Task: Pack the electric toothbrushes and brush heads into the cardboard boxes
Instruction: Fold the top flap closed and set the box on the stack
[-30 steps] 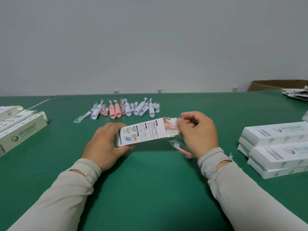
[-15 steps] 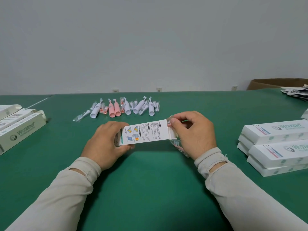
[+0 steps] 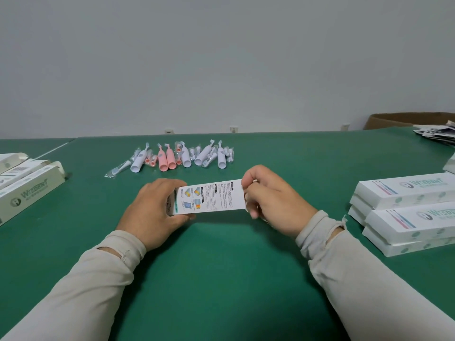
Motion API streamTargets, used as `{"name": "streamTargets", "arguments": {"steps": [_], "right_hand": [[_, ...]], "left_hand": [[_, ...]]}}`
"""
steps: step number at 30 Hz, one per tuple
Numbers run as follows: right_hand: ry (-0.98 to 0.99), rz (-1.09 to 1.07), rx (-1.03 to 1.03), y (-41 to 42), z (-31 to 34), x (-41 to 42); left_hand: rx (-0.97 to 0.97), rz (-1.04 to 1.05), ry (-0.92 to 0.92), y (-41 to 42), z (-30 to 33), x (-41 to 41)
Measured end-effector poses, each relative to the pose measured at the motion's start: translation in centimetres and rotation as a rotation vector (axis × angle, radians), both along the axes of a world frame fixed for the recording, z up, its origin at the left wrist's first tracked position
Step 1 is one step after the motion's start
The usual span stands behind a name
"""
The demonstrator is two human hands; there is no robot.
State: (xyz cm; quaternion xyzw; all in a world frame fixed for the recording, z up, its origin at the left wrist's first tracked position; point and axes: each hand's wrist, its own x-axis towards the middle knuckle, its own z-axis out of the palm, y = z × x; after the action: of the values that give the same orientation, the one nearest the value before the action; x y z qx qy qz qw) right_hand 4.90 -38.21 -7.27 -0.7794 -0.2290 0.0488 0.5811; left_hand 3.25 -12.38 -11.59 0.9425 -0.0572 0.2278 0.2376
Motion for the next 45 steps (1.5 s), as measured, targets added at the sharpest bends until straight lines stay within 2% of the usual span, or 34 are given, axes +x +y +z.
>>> {"name": "streamTargets", "arguments": {"steps": [2,4,5,7,10,14,18,20,22,24,26,28,32,37,45], "right_hand": [[0.015,-0.087,0.105,-0.7,0.3,0.6],[-0.06,-0.354,0.218,-2.2,0.5,1.7],[-0.124,-0.487,0.184,-3.2,0.3,2.4],[-0.198,-0.601,-0.095,-4.6,-0.3,3.2],[-0.13,-0.46,-0.452,-3.9,-1.8,3.2],[-0.024,-0.272,-0.645,-2.4,-2.2,2.8],[-0.077,-0.209,-0.817,-2.1,-2.0,2.4],[-0.106,-0.249,-0.723,-2.3,-1.9,2.3],[-0.133,-0.398,-0.405,-2.6,-1.4,2.5],[-0.161,-0.515,0.01,-3.0,-0.3,2.4],[-0.113,-0.479,0.391,-2.7,0.7,1.8],[-0.096,-0.444,0.534,-2.0,0.9,1.4],[-0.139,-0.461,0.446,-0.7,0.0,1.0],[-0.222,-0.579,0.462,-0.5,-0.1,1.1],[-0.252,-0.706,0.216,0.2,-0.9,1.0]], "left_hand": [[-0.008,0.013,0.01,0.0,0.0,0.1],[-0.027,0.054,0.002,0.1,0.0,0.2],[-0.03,0.078,0.0,0.2,0.1,0.3],[-0.029,0.113,0.01,0.4,0.1,0.3],[-0.033,0.133,0.023,0.4,0.1,0.2],[-0.031,0.124,0.022,0.3,0.2,0.2],[-0.036,0.126,0.033,0.3,0.2,0.1],[-0.038,0.123,0.033,0.3,0.2,0.1],[-0.039,0.128,0.028,0.3,0.3,0.1],[-0.034,0.138,0.023,0.4,0.3,0.1],[-0.029,0.136,0.025,0.3,0.3,0.1],[-0.028,0.126,0.029,0.1,0.3,0.1],[-0.022,0.101,0.027,0.1,0.3,0.0],[-0.016,0.018,0.012,-0.3,0.3,-0.2],[-0.024,0.031,0.026,-0.3,0.3,-0.1]]}}
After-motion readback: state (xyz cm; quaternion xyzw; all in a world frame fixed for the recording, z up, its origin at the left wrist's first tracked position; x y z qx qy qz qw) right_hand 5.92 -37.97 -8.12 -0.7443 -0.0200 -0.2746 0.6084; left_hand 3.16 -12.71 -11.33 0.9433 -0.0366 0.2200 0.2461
